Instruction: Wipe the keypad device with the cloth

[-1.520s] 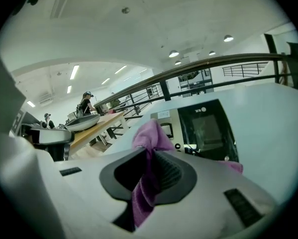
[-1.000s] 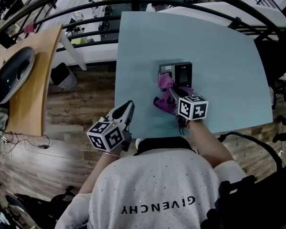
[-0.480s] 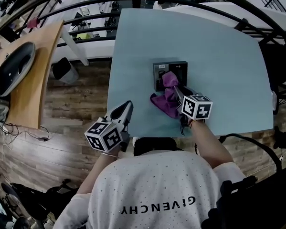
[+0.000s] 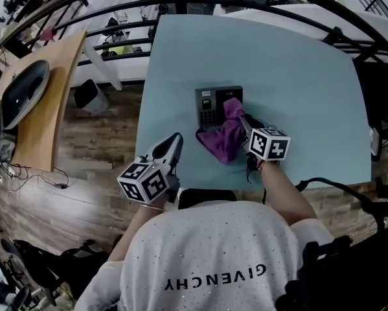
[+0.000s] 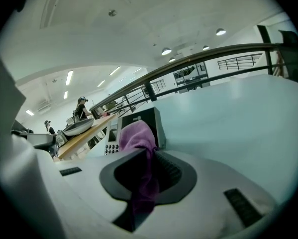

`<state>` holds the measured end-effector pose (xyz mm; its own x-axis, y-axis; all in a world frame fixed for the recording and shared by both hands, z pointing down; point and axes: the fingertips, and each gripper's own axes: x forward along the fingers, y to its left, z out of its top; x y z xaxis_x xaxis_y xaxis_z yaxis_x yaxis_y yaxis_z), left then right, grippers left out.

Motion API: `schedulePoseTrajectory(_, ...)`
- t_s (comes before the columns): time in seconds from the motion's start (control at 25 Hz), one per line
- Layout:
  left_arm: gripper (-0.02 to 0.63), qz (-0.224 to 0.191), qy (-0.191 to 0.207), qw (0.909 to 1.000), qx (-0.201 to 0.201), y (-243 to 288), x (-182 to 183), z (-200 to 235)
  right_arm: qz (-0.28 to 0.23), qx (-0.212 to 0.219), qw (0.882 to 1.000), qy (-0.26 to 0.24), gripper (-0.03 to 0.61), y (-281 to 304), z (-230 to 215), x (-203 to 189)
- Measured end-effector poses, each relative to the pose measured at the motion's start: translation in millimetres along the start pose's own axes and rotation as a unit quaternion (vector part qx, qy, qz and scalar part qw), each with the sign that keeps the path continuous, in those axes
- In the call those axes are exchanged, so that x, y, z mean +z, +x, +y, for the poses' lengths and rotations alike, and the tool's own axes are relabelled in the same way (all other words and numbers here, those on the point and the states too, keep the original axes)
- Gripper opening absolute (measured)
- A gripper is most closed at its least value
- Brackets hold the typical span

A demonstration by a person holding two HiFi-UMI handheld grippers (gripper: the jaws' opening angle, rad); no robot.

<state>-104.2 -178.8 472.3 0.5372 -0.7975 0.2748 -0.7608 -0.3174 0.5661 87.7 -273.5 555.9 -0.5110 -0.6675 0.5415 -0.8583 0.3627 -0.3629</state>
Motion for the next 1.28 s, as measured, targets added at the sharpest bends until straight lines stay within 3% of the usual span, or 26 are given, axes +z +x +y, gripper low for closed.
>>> schedulePoseTrajectory(0.32,0.000,-0.017,0.011,0.9998,0.004,5.2,19.0,-2.8,0.002,0.001,1.000,0.016,0.044,-8.0,-10.3,6.1)
schedulePoseTrajectory(0.52,0.000,-0.028,0.012,0.9994,0.014,0.6,30.6,5.0,-0.005,0.064,0.998,-0.002,0.044,-12.5,36.1,15.5)
schedulePoseTrajectory(0.84,0.000,-0.017,0.036,0.9992,0.004,-0.9,45.6,9.2,0.039,0.154,0.982,-0.102,0.044,14.8,123.0,6.3)
schedulePoseTrajectory(1.04,0.000,-0.016,0.035,0.9992,0.007,-8.5,47.8,24.1,0.064,0.167,0.976,-0.122,0.044,31.3,148.9,-13.2)
schedulePoseTrajectory(1.28,0.000,-0.006,0.028,0.9996,0.008,-11.8,39.7,33.8,0.085,0.148,0.978,-0.121,0.044,45.4,139.9,-22.3)
